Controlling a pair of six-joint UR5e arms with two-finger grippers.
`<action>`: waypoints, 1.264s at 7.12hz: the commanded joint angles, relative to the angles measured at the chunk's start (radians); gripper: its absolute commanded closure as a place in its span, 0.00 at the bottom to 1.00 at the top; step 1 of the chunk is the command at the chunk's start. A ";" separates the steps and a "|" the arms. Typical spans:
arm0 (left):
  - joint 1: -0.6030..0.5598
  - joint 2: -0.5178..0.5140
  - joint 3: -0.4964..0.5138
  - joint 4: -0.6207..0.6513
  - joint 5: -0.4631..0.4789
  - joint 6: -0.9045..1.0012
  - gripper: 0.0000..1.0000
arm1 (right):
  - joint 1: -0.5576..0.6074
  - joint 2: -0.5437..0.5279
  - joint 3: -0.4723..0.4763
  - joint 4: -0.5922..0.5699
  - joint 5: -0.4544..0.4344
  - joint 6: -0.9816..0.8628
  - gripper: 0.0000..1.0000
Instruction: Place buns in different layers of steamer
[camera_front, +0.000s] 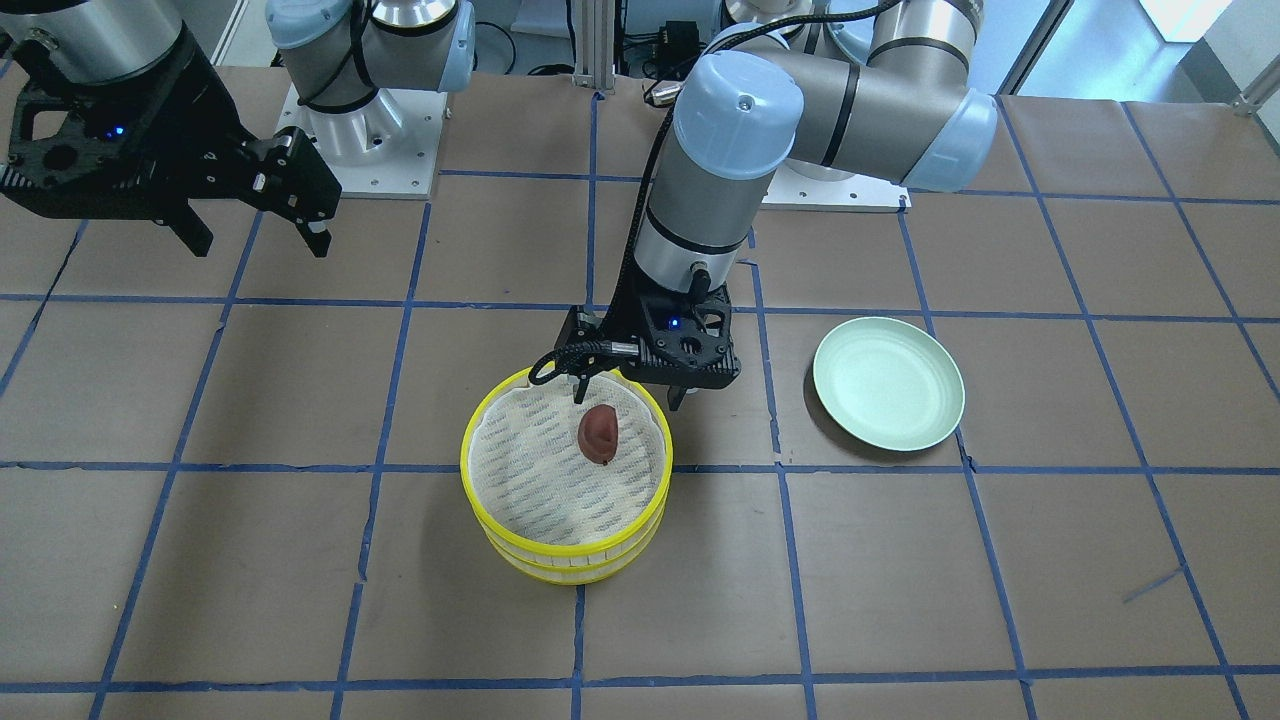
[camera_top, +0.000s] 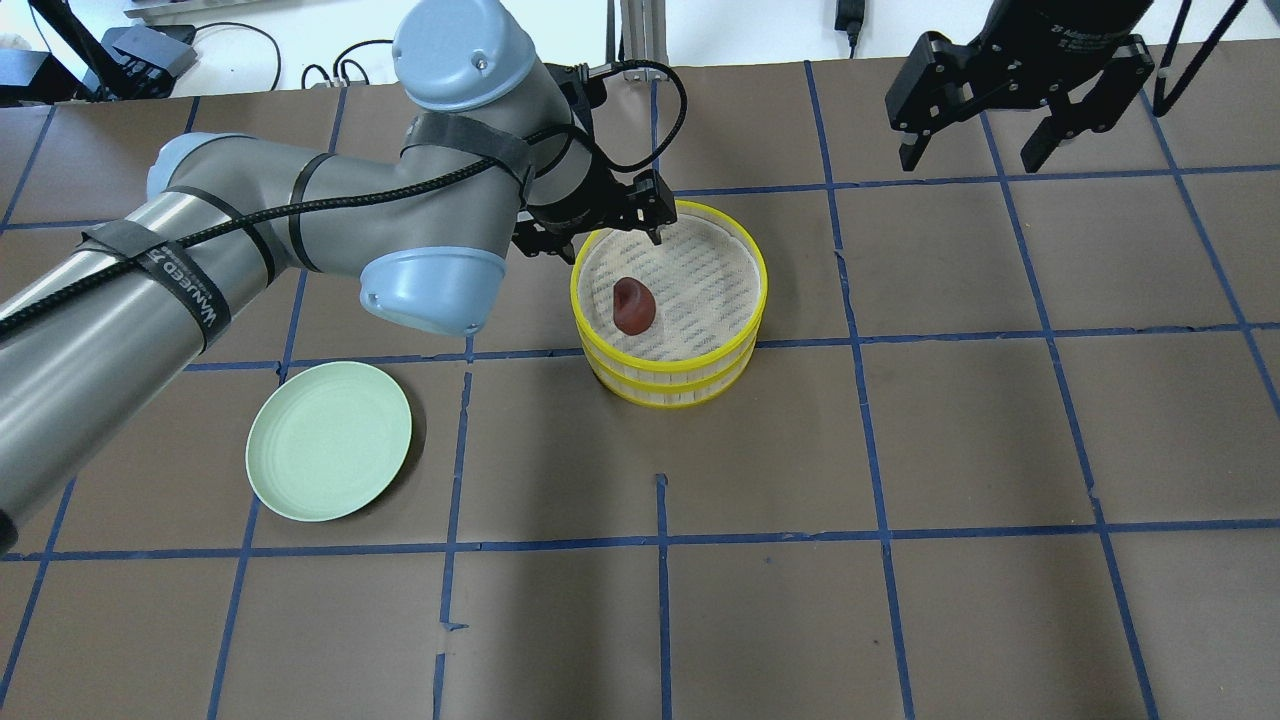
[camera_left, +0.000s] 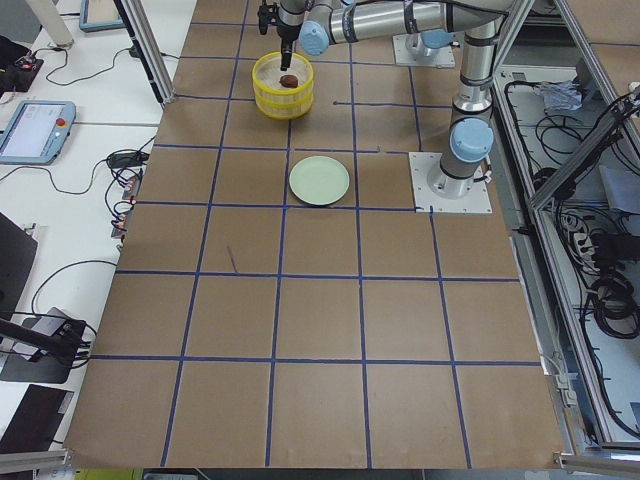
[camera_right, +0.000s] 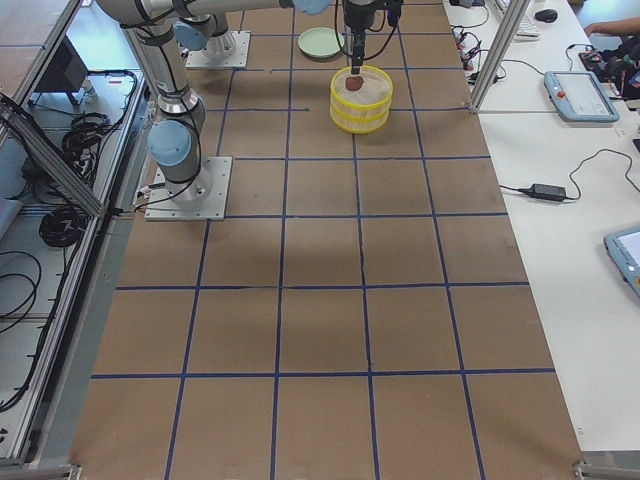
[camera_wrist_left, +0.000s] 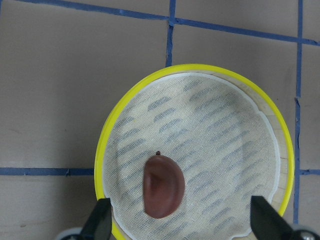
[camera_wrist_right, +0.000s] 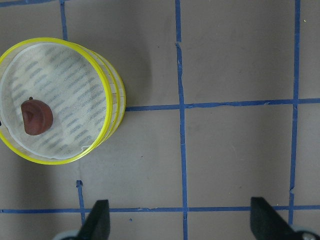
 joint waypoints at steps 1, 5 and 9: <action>0.048 0.004 -0.006 -0.045 0.221 0.283 0.00 | 0.013 0.000 0.000 -0.004 -0.059 0.030 0.00; 0.136 0.003 -0.012 -0.067 0.310 0.462 0.00 | 0.032 0.008 0.006 0.013 -0.073 0.053 0.00; 0.136 -0.014 -0.007 -0.066 0.299 0.459 0.00 | 0.025 -0.017 0.037 0.027 -0.079 0.043 0.00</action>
